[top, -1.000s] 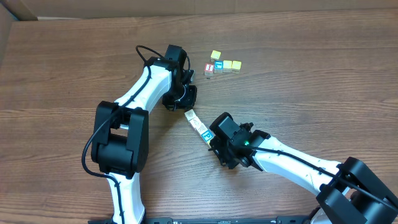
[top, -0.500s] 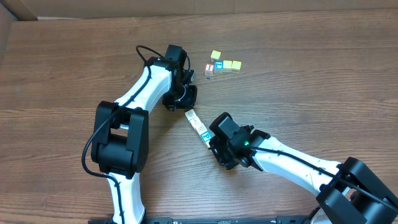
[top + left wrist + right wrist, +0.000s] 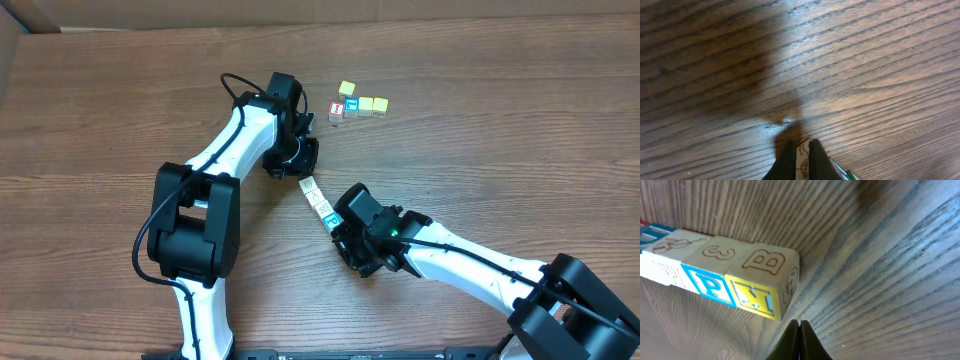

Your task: Flip 5 blocks

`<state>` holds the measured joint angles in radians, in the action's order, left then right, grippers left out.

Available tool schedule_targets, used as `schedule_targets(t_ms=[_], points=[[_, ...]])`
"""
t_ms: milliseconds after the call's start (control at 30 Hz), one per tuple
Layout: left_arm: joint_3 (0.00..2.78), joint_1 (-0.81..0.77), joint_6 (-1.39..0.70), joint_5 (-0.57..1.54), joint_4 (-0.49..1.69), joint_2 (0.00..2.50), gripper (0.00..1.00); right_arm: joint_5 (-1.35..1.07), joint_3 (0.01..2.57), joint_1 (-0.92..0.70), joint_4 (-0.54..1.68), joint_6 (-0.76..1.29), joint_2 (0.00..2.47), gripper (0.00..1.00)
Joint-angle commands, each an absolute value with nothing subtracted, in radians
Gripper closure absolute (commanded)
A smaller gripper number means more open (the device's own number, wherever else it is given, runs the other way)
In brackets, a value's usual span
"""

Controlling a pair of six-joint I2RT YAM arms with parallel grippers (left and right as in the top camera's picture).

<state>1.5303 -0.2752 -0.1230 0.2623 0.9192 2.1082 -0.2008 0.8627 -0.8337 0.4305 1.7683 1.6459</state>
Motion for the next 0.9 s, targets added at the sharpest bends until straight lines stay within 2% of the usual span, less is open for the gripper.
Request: schedule_targets(t_ms=[0, 167, 333, 433, 500, 633, 667, 767, 833, 867], points=[[1.551, -0.281, -0.120, 0.281, 0.929, 2.119, 0.96, -0.220, 0.877, -0.838, 0.424, 1.703, 1.649, 0.96], [1.588, -0.281, -0.133, 0.258, 0.938, 2.119, 0.96, -0.222, 0.919, -0.836, 0.424, 1.611, 1.649, 0.96], [1.618, -0.278, -0.157, 0.232, 0.942, 2.119, 0.96, -0.221, 1.032, -0.822, 0.450, 1.287, 1.649, 0.96], [1.671, -0.260, -0.204, 0.229, 0.973, 2.119, 0.96, -0.166, 1.164, -0.772, 0.633, 1.108, 1.650, 0.96], [1.739, -0.235, -0.265, 0.226, 1.017, 2.119, 0.96, -0.148, 1.291, -0.706, 0.805, 0.916, 1.650, 0.96], [1.900, -0.145, -0.413, 0.226, 1.125, 2.114, 0.96, -0.148, 1.465, -0.604, 0.994, 0.622, 1.650, 0.96], [1.921, -0.129, -0.421, 0.226, 1.140, 2.112, 0.96, -0.149, 1.484, -0.591, 1.016, 0.574, 1.650, 0.94], [1.983, -0.046, -0.439, 0.225, 1.200, 2.096, 0.96, -0.156, 1.496, -0.582, 1.036, 0.467, 1.652, 0.79], [1.990, 0.012, -0.439, 0.225, 1.235, 2.082, 0.96, -0.159, 1.496, -0.604, 1.028, 0.408, 1.675, 0.62], [1.990, 0.027, -0.439, 0.225, 1.247, 2.078, 0.96, -0.159, 1.496, -0.617, 1.019, 0.389, 1.688, 0.58]])
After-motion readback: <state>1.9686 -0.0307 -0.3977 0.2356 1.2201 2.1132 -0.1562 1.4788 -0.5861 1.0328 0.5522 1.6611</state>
